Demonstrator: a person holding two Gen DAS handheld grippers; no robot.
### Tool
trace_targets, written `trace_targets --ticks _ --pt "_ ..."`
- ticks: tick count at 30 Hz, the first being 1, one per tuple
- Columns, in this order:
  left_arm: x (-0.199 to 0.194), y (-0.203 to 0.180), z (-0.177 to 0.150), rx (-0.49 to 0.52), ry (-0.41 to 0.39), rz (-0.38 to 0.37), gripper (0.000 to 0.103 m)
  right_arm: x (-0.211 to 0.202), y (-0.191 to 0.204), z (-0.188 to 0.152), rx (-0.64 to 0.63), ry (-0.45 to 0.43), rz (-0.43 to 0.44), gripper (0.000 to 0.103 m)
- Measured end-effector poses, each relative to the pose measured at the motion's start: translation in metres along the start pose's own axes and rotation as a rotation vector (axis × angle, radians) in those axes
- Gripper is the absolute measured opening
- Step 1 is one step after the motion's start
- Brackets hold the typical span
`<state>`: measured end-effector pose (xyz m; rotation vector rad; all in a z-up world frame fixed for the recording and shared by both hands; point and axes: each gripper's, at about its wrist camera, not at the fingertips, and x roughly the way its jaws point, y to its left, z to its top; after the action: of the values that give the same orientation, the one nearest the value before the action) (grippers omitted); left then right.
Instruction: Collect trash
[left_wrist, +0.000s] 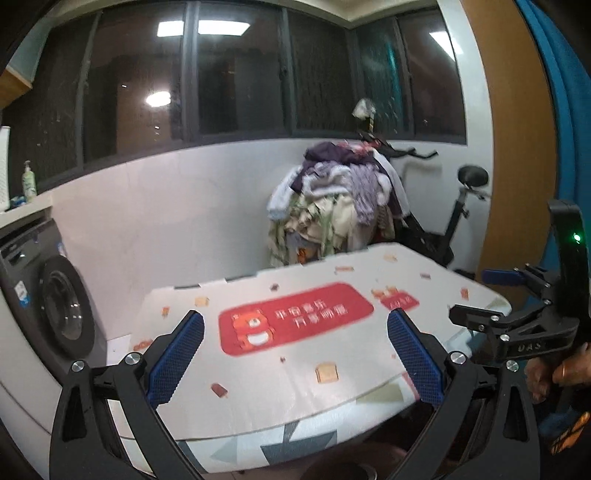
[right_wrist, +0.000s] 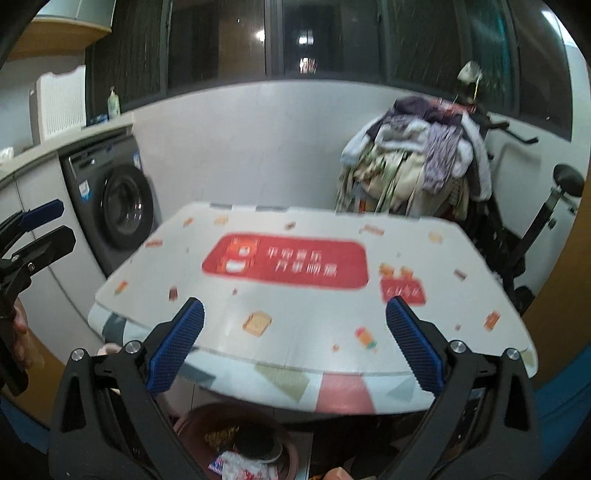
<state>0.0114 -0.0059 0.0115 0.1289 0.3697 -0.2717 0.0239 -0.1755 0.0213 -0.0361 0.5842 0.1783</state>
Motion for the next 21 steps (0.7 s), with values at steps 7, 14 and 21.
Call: trace_targets --ticks 7,14,21 --pt "-0.015 -0.002 0.02 -0.035 -0.016 0.016 0.097 -0.023 -0.003 0.021 -0.002 -0.047 -0.011 0.097" --pt "-0.014 0.007 0.019 -0.101 0.009 0.0 0.097 -0.029 -0.001 0.022 0.002 -0.05 -0.003 0.097" --pt "-0.011 0.006 0.019 -0.092 0.038 0.014 0.097 -0.03 0.002 0.022 0.004 -0.042 0.008 0.097"
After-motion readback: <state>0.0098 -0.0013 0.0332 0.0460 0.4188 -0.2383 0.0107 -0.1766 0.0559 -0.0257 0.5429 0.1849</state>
